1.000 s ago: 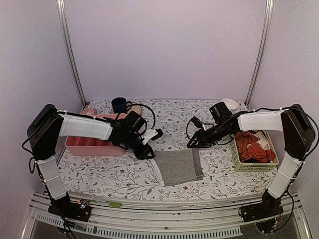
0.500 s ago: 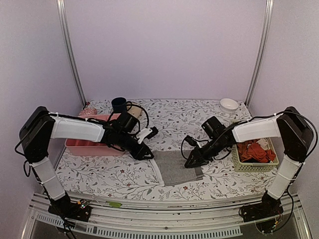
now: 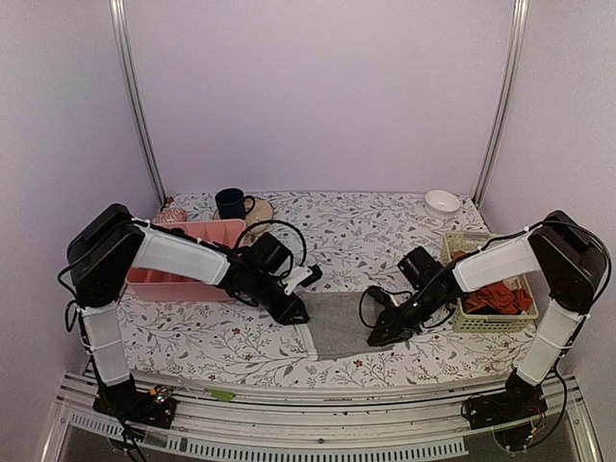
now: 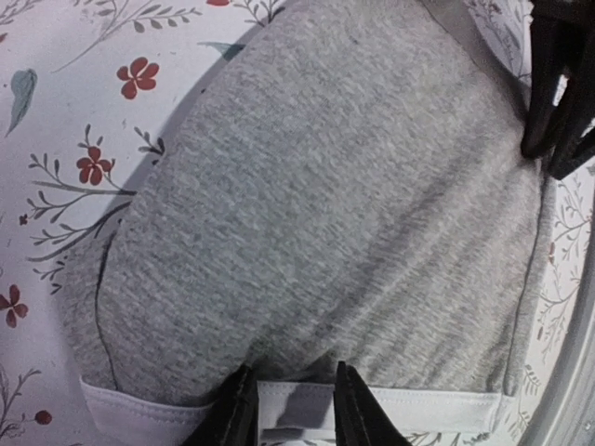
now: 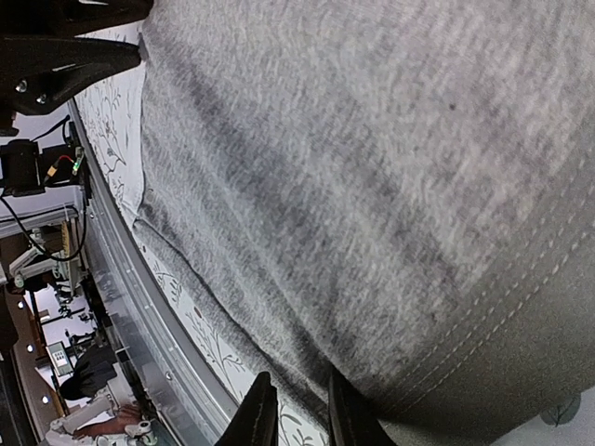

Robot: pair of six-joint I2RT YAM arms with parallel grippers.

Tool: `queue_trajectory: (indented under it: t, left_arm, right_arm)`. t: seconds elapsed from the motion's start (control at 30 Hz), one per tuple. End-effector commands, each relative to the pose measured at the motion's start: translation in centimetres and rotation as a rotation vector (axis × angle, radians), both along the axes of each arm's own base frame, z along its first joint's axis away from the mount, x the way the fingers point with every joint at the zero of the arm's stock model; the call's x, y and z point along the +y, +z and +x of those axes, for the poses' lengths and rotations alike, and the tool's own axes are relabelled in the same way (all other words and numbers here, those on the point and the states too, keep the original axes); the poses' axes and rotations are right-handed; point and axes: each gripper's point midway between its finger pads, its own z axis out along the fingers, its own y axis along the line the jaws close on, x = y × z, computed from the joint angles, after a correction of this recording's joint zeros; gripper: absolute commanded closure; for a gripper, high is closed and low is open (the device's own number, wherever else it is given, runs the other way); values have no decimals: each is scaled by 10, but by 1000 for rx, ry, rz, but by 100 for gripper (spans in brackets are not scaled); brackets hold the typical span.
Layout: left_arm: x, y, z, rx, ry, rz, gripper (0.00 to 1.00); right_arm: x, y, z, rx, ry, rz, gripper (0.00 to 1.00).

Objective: Roll the underwear
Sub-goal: Adjust the underwear at the center of the board.

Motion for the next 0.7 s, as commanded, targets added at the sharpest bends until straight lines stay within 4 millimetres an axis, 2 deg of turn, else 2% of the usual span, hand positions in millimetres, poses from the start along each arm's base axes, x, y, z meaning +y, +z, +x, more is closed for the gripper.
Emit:
queue_trajectory:
  t: [0.0, 0.13, 0.2, 0.27, 0.37, 0.47, 0.57, 0.67]
  left_arm:
    - [31, -18, 12, -21, 63, 116, 70]
    - [52, -19, 29, -30, 111, 140, 71]
    - [54, -13, 35, -32, 111, 133, 71]
    - [44, 5, 34, -43, 57, 88, 70]
    - [26, 43, 22, -46, -37, -30, 69]
    - [17, 72, 23, -76, -59, -101, 68]
    - [7, 82, 35, -101, -44, -139, 67]
    - [0, 70, 53, -104, -6, -111, 67]
  right_arm:
    - [-4, -27, 5, -4, -11, -79, 78]
    - [6, -22, 19, -25, -3, -64, 78]
    - [15, -9, 22, -23, 11, -27, 75]
    - [27, 22, 18, -7, 38, 70, 71]
    - [35, 72, 17, -41, 46, 173, 65]
    - [39, 100, 33, -101, 32, 217, 60]
    - [46, 96, 59, -133, 0, 200, 60]
    - [58, 83, 87, -166, -25, 173, 61]
